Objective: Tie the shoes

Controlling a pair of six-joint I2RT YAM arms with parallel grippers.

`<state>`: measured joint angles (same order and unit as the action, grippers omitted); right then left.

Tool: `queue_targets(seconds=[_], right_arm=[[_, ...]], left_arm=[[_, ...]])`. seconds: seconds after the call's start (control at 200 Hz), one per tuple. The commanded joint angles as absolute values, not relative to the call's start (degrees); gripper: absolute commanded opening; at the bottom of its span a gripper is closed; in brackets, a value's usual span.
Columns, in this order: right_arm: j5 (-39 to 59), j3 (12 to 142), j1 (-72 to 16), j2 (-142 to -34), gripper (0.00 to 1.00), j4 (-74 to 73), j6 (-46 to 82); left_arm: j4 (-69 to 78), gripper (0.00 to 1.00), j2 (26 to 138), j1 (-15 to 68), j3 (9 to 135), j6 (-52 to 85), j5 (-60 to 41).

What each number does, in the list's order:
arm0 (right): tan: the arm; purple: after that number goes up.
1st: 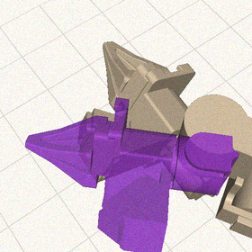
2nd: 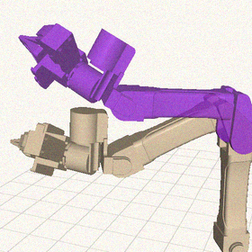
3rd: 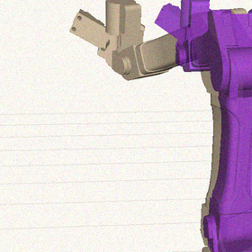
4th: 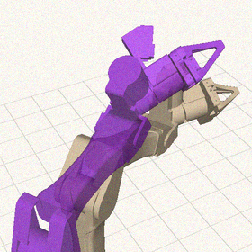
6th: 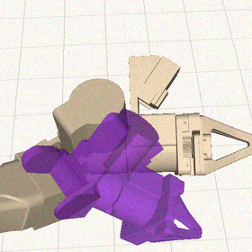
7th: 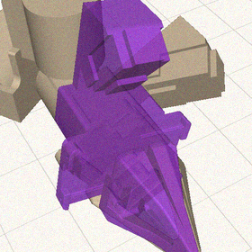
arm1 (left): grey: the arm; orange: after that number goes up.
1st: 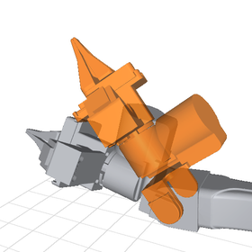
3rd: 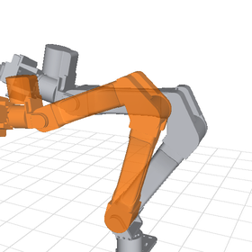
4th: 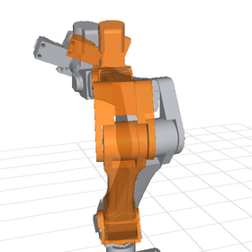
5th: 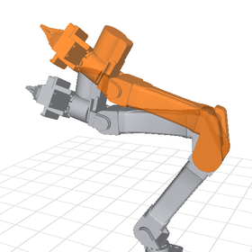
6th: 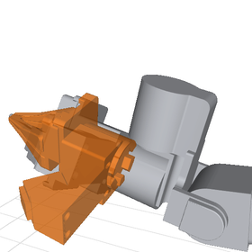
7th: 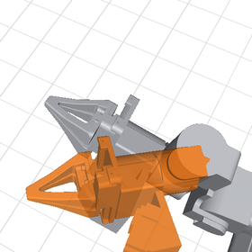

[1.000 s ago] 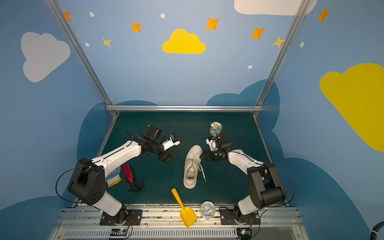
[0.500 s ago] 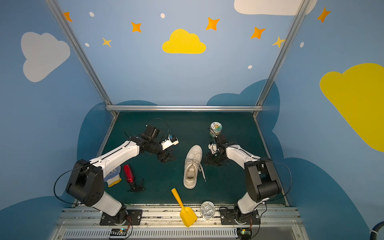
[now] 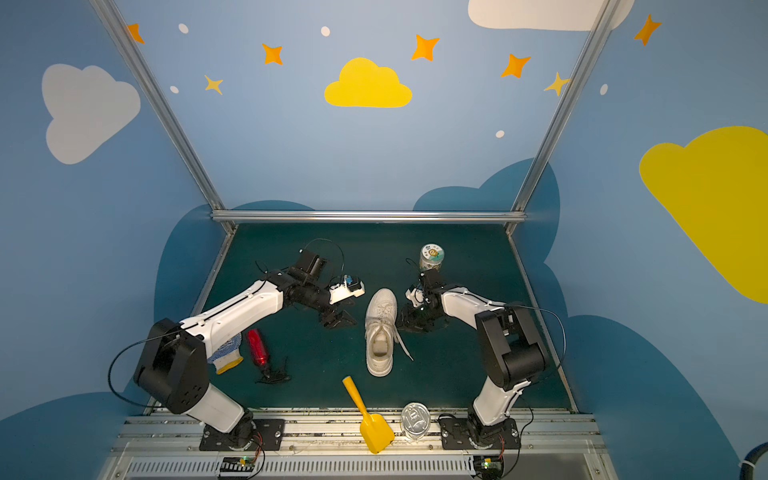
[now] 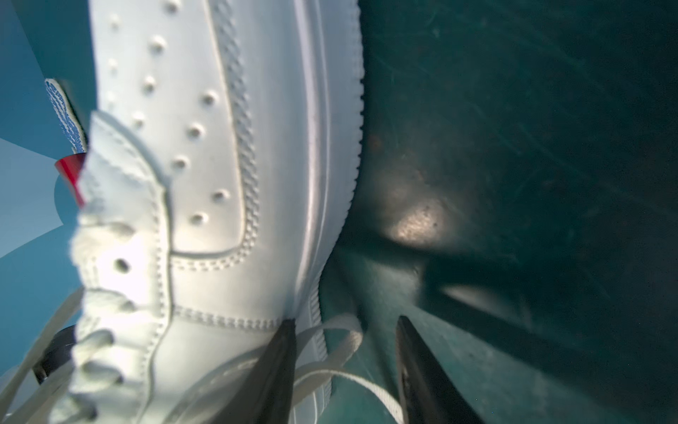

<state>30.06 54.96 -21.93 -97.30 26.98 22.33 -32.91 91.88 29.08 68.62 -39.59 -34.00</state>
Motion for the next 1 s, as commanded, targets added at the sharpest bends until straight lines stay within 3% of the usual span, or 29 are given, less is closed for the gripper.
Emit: queue_targets(seconds=[0.0,0.255,0.501,0.711,0.996], right_arm=[[29.36,54.85,-19.08,-91.93,0.44,29.01,23.62],[30.39,58.48,-16.43,-86.16,0.38,38.35,22.0],[37.42,58.03,-18.37,-84.38,0.25,34.72,22.3],[40.22,58.47,-21.43,-84.93,0.24,33.3,17.76],[44.21,59.85,-22.53,-89.87,0.32,30.83,18.94]], left_arm=[[-36.22,0.71,94.01,30.38,70.87,-42.73,-35.65],[-37.66,0.66,99.58,31.48,75.55,-44.92,-38.45],[-41.05,0.56,104.49,32.92,79.68,-47.5,-40.58],[-42.27,0.51,105.83,33.65,81.19,-48.26,-42.08],[-43.55,0.23,107.97,33.83,82.52,-48.36,-42.77]])
